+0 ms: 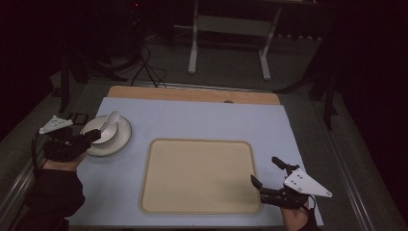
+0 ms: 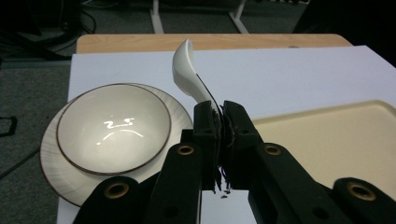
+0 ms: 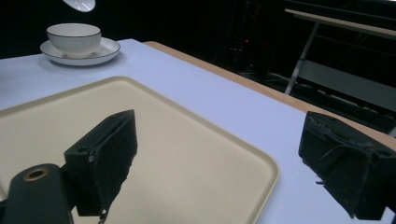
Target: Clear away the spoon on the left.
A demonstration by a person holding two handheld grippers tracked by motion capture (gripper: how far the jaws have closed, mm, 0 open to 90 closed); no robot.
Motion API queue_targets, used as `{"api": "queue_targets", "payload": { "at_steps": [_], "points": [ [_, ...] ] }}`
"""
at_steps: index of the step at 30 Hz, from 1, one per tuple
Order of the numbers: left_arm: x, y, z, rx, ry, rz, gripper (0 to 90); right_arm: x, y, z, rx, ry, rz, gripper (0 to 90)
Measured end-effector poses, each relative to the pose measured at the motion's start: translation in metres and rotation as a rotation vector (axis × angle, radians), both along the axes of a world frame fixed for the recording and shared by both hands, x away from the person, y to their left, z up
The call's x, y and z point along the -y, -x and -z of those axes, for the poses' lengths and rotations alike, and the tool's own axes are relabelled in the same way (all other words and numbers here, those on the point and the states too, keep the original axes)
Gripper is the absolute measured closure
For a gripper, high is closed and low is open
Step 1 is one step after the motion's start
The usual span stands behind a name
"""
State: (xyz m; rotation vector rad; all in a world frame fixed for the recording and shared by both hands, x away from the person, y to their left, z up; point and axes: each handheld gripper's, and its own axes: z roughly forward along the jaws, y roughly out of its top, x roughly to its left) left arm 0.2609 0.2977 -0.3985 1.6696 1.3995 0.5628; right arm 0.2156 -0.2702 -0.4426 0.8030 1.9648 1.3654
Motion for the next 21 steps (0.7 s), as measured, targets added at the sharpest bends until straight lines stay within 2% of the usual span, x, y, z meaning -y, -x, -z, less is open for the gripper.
{"api": "queue_targets", "payload": {
  "at_steps": [8,10,13,15,21],
  "points": [
    [0.020,0.003,-0.005,0.021,0.003,0.033,85.9,-0.001,-0.002,0.000,0.000,-0.004,-0.005,11.5],
    [0.028,0.002,-0.005,0.020,-0.008,0.042,85.9,0.000,-0.002,0.000,0.000,-0.006,-0.006,11.4],
    [0.038,-0.001,-0.002,0.023,-0.003,0.056,85.9,0.000,-0.002,0.000,-0.003,-0.010,-0.011,11.4],
    [0.043,-0.003,-0.002,0.027,0.018,0.063,85.9,0.000,-0.002,0.001,-0.005,-0.011,-0.012,11.4],
    [0.059,-0.004,-0.005,0.046,0.009,0.074,85.9,0.001,-0.003,0.000,-0.004,-0.014,-0.008,11.5]
  ]
}}
